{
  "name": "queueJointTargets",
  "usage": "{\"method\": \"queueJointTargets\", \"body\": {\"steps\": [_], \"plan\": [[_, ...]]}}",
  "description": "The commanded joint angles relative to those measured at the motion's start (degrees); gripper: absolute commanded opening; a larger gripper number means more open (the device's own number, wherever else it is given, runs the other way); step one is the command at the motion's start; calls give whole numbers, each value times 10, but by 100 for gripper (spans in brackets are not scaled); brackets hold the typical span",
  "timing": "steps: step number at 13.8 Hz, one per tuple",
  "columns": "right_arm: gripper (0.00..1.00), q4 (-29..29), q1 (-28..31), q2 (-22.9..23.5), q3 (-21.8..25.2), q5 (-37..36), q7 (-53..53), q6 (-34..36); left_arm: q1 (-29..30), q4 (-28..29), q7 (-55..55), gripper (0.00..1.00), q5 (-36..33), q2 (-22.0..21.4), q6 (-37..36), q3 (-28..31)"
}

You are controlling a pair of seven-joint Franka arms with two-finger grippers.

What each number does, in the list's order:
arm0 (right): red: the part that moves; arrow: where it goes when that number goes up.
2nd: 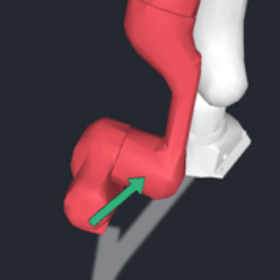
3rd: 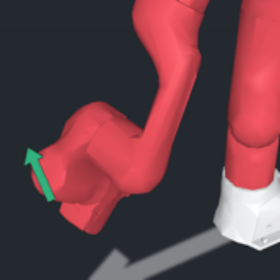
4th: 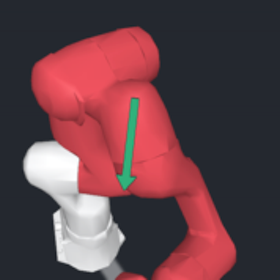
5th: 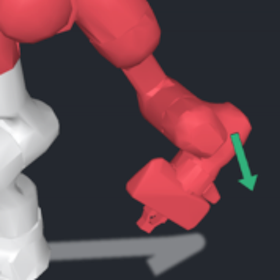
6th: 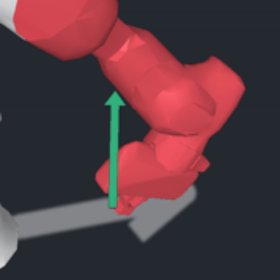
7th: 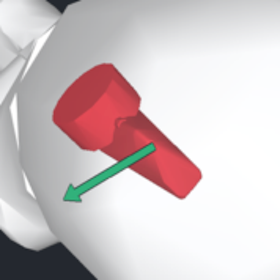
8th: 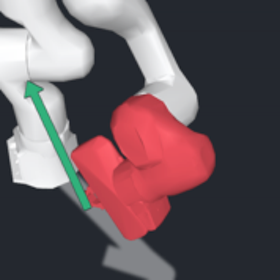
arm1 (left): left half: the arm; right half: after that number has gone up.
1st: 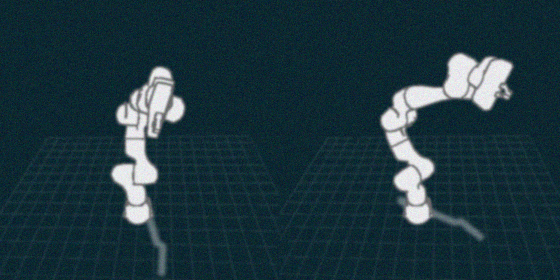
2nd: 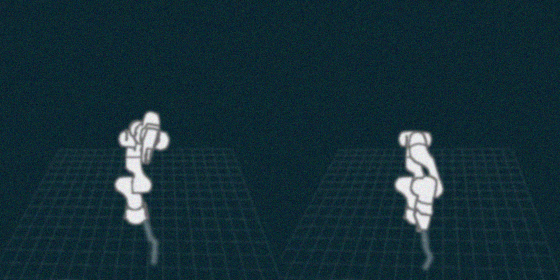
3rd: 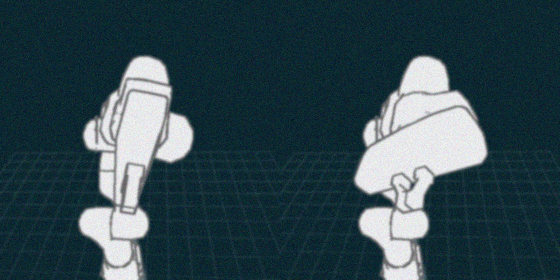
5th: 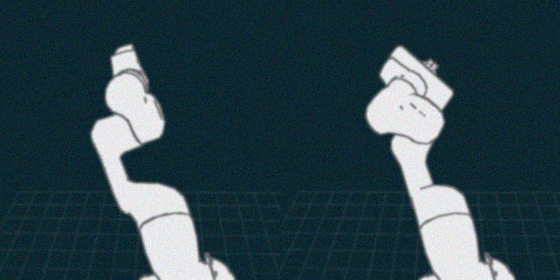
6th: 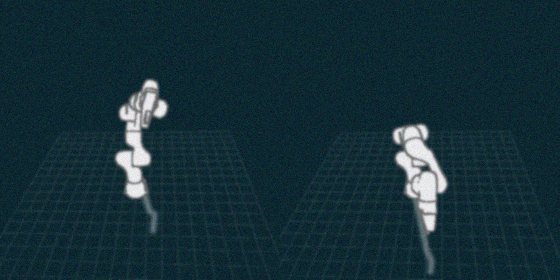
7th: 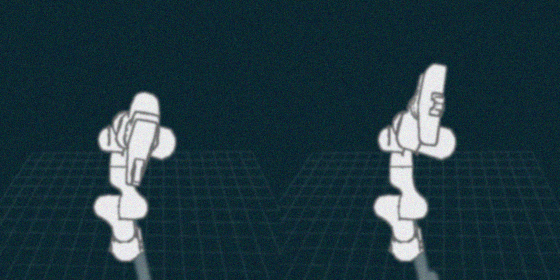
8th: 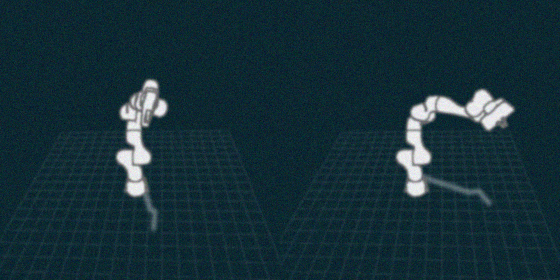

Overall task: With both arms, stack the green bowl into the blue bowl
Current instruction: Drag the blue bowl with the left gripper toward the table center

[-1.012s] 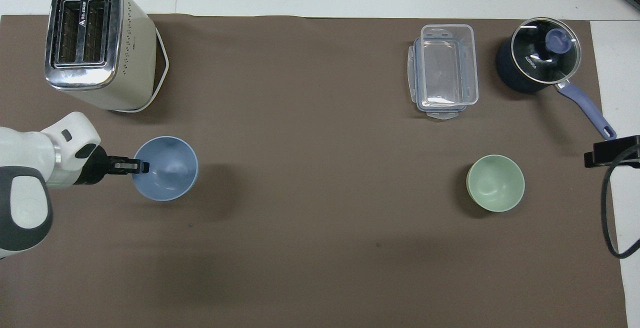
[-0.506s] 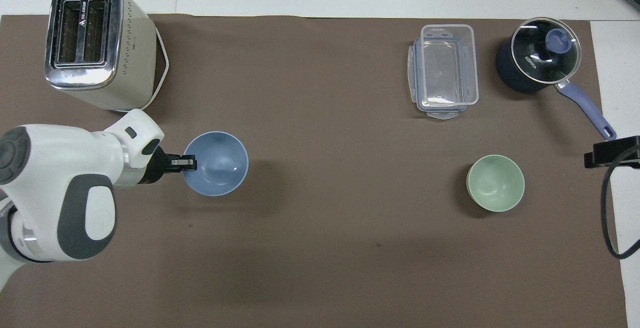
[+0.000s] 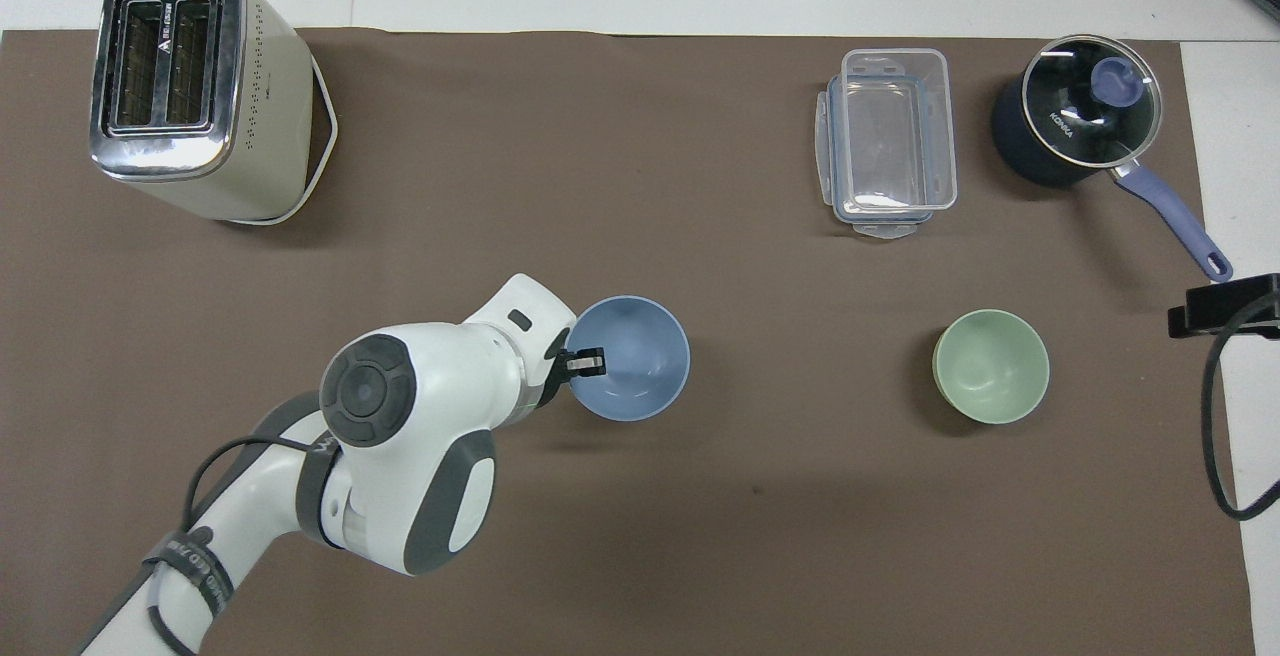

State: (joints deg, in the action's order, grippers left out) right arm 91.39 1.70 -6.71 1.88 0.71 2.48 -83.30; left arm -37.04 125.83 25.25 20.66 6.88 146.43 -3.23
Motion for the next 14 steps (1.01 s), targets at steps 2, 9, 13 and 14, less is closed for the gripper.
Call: {"method": "queueJointTargets", "body": {"steps": [2, 9, 13, 14], "plan": [[100, 13, 4, -12, 2, 4, -19, -2, -39, -2, 22, 0, -13, 31, 24, 11], [100, 13, 4, -12, 2, 5, -19, -2, -44, 3, 21, 73, -13, 38, 15, 12], [100, 13, 4, -12, 2, 5, -19, -2, -32, -2, 14, 100, -15, 3, -32, 17], [100, 13, 4, -12, 2, 5, -19, -1, -20, -2, 13, 100, -17, -21, -56, 17]]}}
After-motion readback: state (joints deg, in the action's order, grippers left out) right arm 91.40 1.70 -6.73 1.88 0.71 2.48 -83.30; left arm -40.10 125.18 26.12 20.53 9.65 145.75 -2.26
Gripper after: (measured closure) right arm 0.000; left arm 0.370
